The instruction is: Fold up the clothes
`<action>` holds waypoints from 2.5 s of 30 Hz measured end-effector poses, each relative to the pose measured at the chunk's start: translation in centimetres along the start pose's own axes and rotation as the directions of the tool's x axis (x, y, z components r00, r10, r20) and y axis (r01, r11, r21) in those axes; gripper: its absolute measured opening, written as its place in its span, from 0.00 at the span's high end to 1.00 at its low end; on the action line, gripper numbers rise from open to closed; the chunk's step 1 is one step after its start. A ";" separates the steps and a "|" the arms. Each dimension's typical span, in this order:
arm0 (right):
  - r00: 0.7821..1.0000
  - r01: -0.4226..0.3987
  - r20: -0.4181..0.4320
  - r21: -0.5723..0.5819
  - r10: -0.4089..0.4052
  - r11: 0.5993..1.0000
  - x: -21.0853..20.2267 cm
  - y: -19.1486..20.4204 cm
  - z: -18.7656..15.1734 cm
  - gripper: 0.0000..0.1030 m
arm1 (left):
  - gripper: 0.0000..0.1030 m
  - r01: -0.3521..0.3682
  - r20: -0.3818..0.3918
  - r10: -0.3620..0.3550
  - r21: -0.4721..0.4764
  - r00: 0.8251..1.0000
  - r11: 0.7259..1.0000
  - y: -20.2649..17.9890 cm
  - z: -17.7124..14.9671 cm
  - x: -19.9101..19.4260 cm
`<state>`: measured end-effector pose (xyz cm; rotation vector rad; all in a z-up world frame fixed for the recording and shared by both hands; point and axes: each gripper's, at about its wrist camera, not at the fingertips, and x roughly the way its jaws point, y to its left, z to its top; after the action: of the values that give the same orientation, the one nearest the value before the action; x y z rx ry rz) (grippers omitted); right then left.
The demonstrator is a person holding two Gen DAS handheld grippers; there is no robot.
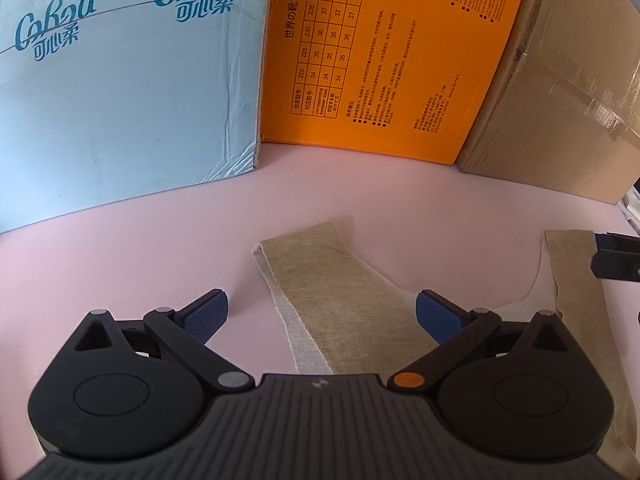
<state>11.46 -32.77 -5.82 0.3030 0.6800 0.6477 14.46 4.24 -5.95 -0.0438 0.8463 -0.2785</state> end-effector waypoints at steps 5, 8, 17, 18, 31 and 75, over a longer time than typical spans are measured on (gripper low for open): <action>0.990 -0.043 -0.136 -0.098 0.030 0.994 -0.9 1.5 -0.3 0.00 | 0.02 -0.005 -0.004 0.005 0.020 1.000 1.000 0.2 -0.3 0.2; 0.991 -0.022 -0.132 -0.096 0.010 0.995 -2.4 1.3 -0.6 0.00 | 0.02 -0.008 -0.001 0.008 0.047 1.000 0.999 0.1 -0.5 0.1; 0.958 0.249 0.112 0.133 -0.264 0.959 -6.6 -3.5 0.4 0.00 | 0.00 -0.038 -0.002 0.039 0.120 0.999 0.992 -0.7 -0.8 0.2; 0.946 0.298 0.095 0.113 -0.308 0.948 -6.0 -3.7 0.4 0.00 | 0.00 -0.040 -0.002 0.041 0.121 0.999 0.992 -0.7 -0.8 0.2; 0.914 0.402 0.023 -0.174 -0.405 0.899 -1.0 -0.9 -0.3 0.15 | 0.00 -0.057 0.000 0.058 0.133 0.998 0.990 -1.2 -0.9 0.7; 0.907 0.406 0.314 -0.475 -0.281 0.780 -15.1 16.5 -1.6 0.95 | 0.96 0.083 0.398 -0.187 0.263 0.898 0.961 -1.5 -3.6 -19.4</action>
<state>-6.07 -29.73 7.86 -0.2663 0.2967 0.4122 -0.79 8.11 6.08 0.0631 0.3749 -0.4835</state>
